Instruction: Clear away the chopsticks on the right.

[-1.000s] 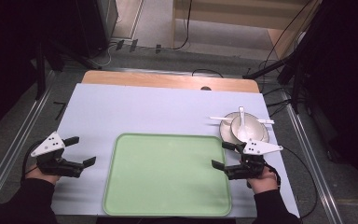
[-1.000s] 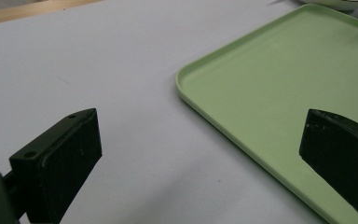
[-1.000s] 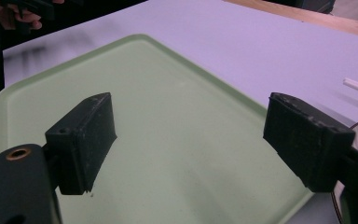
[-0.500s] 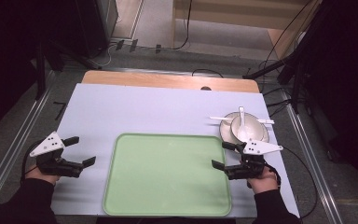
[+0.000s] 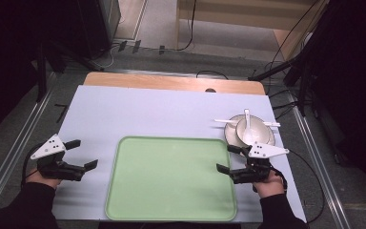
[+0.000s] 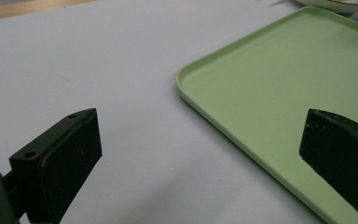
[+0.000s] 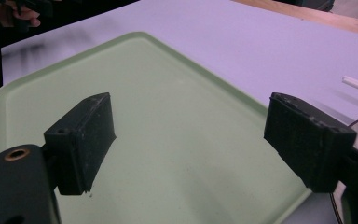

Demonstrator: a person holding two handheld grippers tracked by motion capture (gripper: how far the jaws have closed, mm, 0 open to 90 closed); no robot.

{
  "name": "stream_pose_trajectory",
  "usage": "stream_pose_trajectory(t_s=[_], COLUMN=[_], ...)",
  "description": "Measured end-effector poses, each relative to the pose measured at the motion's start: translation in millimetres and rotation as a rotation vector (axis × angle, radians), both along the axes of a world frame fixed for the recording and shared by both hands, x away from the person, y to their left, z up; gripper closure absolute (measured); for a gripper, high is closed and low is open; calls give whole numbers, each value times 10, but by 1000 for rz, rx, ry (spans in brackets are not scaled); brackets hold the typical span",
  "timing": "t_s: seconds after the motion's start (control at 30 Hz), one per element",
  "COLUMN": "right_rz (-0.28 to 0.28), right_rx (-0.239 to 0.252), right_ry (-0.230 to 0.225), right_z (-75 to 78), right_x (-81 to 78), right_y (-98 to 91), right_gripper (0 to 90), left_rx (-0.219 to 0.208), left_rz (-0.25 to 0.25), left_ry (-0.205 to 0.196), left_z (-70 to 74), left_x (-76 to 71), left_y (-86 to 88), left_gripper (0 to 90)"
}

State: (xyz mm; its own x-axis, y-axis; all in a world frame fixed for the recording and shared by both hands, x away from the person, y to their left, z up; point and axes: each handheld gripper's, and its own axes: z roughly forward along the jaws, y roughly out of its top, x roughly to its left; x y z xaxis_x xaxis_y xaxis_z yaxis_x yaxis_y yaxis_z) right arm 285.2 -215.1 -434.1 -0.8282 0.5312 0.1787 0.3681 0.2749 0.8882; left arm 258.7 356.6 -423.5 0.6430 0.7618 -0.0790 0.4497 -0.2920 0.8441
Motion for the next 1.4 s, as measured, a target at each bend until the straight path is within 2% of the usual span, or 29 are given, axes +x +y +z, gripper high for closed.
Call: stream_pose_trajectory(t_s=[0.23,0.57,0.63,0.7,0.77,0.8,0.83,0.93,1.03,1.2,1.4], right_rz=[19,14,5,-11,-12,-17,-18,-18,-21,-28,-81], right_rx=[-1,-36,-36,-31,-46,-70,-118,-152,-174,-182,-192], right_ry=[-1,7,-6,9,26,43,73,95,98,114,127], right_z=[11,36,56,73,87,101,126,134,139,150,179], right_x=[0,-17,-39,-47,-46,-44,-44,-58,-74,-95,-119], right_y=[8,-14,-55,-91,-114,-131,-166,-220,-276,-361,-475], right_gripper=[151,146,146,146,146,146,146,146,146,146,146], left_rx=[0,-2,10,14,15,20,22,23,22,30,35], left_rz=[17,39,43,46,49,55,66,70,67,61,62], left_ry=[5,21,27,29,29,33,42,42,43,46,51], left_z=[0,-2,-1,-2,-4,-3,-4,-4,-3,-5,-11], left_x=[2,13,16,18,21,23,28,34,37,50,59], left_y=[10,20,19,16,14,13,8,5,1,-12,-26], left_gripper=[0,0,0,0,0,0,0,0,0,0,0])
